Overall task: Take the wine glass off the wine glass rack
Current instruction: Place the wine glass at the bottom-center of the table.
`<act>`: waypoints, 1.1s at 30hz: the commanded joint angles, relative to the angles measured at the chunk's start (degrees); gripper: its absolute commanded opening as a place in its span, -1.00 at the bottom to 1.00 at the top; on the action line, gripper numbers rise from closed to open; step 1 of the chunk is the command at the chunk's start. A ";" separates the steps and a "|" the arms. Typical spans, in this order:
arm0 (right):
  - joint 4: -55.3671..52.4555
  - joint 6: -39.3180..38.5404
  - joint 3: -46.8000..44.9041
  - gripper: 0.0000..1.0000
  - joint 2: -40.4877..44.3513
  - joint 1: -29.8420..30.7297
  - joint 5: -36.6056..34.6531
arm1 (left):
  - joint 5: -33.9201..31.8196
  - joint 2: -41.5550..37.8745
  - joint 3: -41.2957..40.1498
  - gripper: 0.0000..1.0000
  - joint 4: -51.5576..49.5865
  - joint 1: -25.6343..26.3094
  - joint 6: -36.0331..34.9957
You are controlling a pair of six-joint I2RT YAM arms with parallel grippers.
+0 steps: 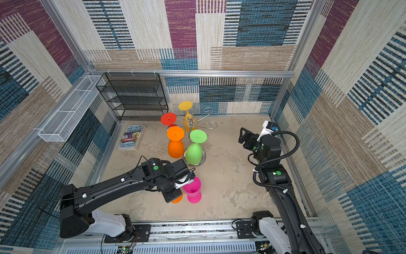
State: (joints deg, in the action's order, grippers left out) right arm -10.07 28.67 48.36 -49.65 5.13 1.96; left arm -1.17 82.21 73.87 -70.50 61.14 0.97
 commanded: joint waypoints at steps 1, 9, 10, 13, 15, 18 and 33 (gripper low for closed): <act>1.98 0.38 -0.18 0.82 -0.10 -0.03 0.49 | -0.15 0.31 0.65 -1.00 -0.55 -0.08 -1.43; 1.93 0.34 -0.19 0.82 -0.02 -0.12 1.04 | -0.85 0.23 1.23 -0.68 -1.33 -0.12 -1.07; 2.07 0.43 -0.19 0.81 -0.01 -0.16 1.20 | -1.09 0.04 1.31 -0.63 -1.49 -0.19 -1.02; 2.15 0.51 -0.19 0.81 -0.01 -0.20 1.63 | -1.20 -0.76 1.70 -0.53 -1.85 -0.27 -0.97; 2.15 0.59 -0.12 0.81 -0.01 -0.20 1.89 | -1.27 -1.33 2.09 -0.43 -1.93 -0.32 -0.96; 2.24 0.60 -0.02 0.81 -0.01 -0.20 2.59 | -1.89 -2.17 2.79 -0.30 -2.57 -0.48 -0.72; 10.43 9.59 -1.49 0.63 3.41 -0.20 34.05 | -16.01 -23.34 10.19 -0.10 3.93 -0.56 1.81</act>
State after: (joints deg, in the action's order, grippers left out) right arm -4.58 34.94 47.22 -46.98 4.91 25.56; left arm -10.61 62.59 84.51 -72.51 60.66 1.50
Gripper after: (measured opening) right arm 0.822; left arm 0.430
